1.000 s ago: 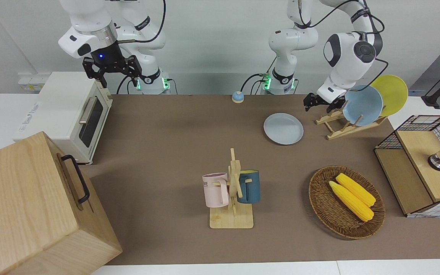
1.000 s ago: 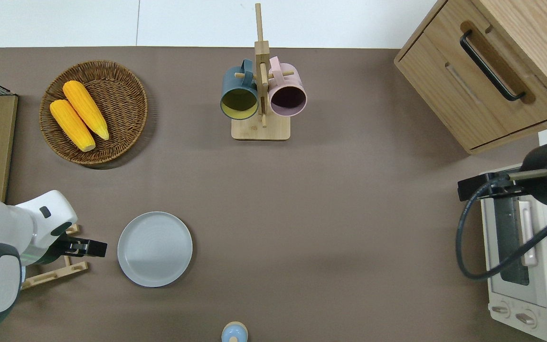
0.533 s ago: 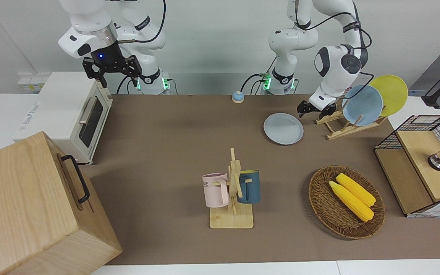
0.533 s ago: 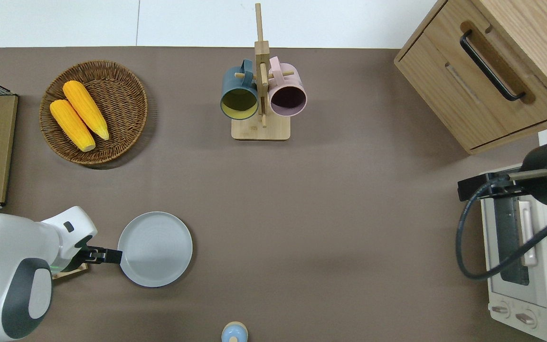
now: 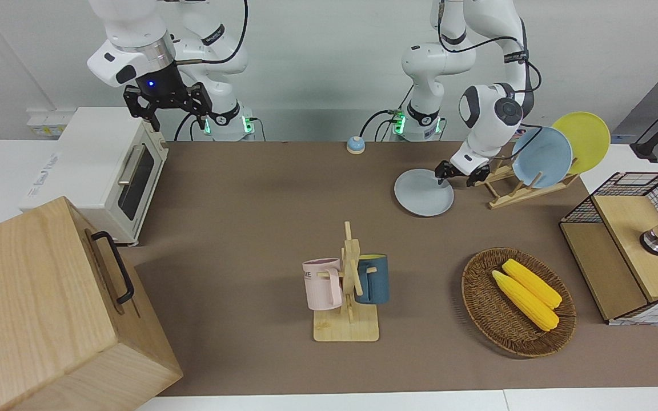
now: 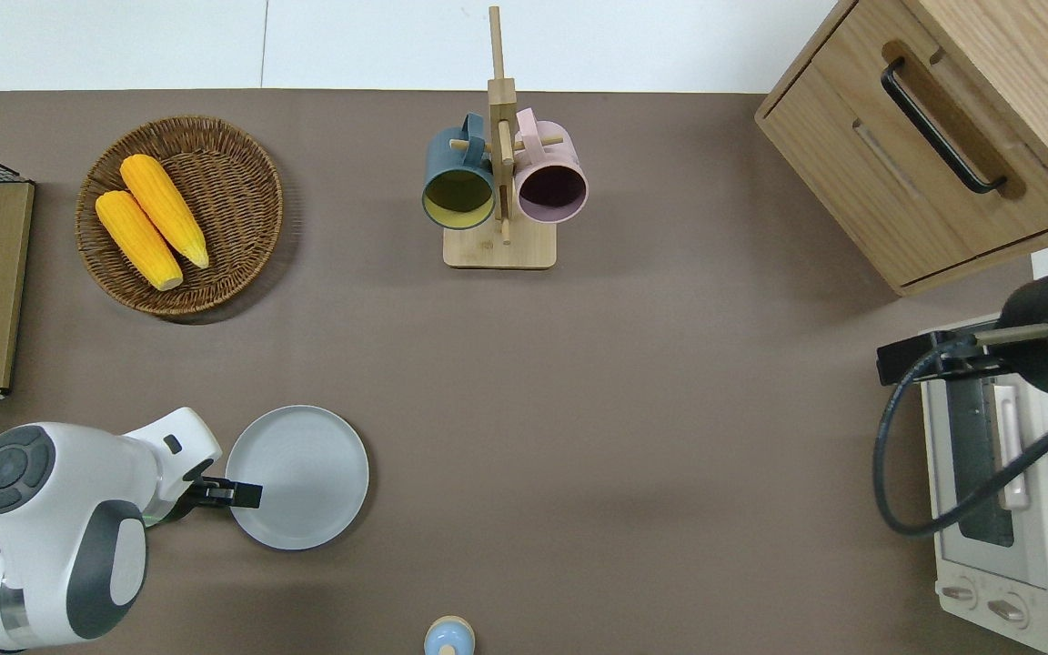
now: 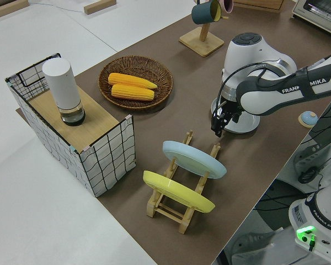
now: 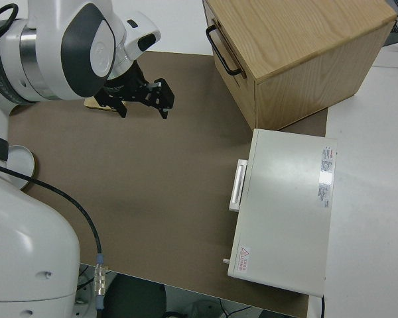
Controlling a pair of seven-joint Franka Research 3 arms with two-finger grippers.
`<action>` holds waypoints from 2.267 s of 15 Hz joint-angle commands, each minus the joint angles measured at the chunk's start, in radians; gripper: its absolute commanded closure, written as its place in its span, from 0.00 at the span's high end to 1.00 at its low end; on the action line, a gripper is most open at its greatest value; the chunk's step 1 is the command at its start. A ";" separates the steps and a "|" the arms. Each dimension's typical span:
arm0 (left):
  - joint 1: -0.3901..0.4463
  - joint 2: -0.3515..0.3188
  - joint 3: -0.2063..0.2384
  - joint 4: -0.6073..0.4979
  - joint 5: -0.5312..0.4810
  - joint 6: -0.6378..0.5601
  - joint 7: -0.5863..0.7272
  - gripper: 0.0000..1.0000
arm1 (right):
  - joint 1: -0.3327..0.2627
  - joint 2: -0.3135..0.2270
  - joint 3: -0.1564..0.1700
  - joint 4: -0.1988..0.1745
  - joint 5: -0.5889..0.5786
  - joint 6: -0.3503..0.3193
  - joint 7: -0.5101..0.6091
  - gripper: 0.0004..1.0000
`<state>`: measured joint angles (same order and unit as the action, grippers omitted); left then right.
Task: Pick gray plate from table and place it on lower plate rack with left arm
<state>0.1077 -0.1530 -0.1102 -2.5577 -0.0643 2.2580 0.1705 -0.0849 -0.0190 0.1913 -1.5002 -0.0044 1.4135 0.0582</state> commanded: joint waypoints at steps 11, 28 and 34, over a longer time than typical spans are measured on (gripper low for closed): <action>-0.029 0.055 0.006 -0.013 -0.011 0.090 -0.012 0.89 | -0.007 -0.002 0.007 0.006 0.007 -0.014 0.000 0.99; -0.080 0.059 0.007 -0.012 -0.009 0.074 -0.006 0.00 | -0.007 -0.002 0.007 0.006 0.007 -0.014 0.000 0.99; -0.069 0.058 0.012 0.025 -0.011 0.028 -0.016 0.00 | -0.007 -0.002 0.007 0.006 0.007 -0.014 0.000 0.99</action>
<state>0.0402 -0.1069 -0.1078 -2.5506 -0.0668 2.3244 0.1626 -0.0849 -0.0190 0.1913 -1.5002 -0.0044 1.4135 0.0582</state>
